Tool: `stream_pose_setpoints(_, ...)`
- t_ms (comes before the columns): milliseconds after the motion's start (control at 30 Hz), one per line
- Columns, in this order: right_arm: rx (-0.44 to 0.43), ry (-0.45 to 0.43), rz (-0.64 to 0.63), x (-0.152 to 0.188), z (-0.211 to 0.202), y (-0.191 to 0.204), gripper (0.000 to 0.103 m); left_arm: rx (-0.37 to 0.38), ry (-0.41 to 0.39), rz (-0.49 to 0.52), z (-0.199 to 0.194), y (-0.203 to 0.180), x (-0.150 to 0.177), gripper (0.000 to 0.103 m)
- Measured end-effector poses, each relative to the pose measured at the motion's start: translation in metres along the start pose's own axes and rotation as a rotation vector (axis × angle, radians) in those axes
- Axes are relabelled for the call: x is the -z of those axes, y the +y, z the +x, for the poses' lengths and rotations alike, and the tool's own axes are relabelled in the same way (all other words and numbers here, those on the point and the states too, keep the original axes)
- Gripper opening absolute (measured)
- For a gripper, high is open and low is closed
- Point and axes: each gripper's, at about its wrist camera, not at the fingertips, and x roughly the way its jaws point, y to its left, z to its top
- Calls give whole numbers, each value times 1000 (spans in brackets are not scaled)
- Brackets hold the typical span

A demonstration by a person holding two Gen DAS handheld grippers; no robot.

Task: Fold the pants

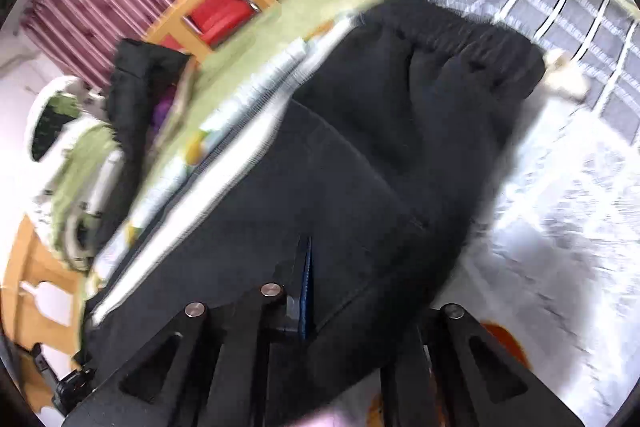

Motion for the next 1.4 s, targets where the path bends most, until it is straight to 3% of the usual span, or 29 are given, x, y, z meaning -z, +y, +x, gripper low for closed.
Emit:
stream_pose_setpoints(133,55,-6,-81,15,-60,-6,10,45,40,68,-41,-2,31,13)
stream_pose_setpoints(367,104,40,-62,67,-152,-74,10,130,149,108,-95,16,115,13)
stream_pose_setpoints(467,133,44,-61,85,-164,-98,11,144,167,173,-108,19,142,15)
stream_pose_setpoints(533,172,76,-47,99,-160,-114,15,112,165,201,-109,20,153,20)
stream_pose_setpoints(600,219,96,-55,109,-155,-117,29,83,172,199,-117,27,160,27)
stream_pose_setpoints(733,241,78,-123,132,-177,-113,37,38,88,246,-154,41,166,51)
stream_pose_setpoints(833,260,54,-162,142,-201,-103,38,-4,3,287,-175,50,164,53)
stream_pose_setpoints(933,250,1,-179,141,-221,-82,40,6,-43,297,-180,50,151,53)
stream_pose_setpoints(1033,188,-40,-186,131,-229,-46,40,25,-59,316,-172,40,137,53)
stream_pose_setpoints(1167,117,-61,-193,125,-229,3,40,-38,-30,350,-138,23,127,52)
stream_pose_setpoints(1233,70,-59,-196,127,-224,27,40,-82,-46,350,-122,22,122,38)
stream_pose_setpoints(1300,32,-57,-220,132,-217,51,40,-102,-89,358,-113,23,108,12)
stream_pose_setpoints(1400,27,-41,-272,138,-201,76,40,-149,-155,272,-112,31,69,11)
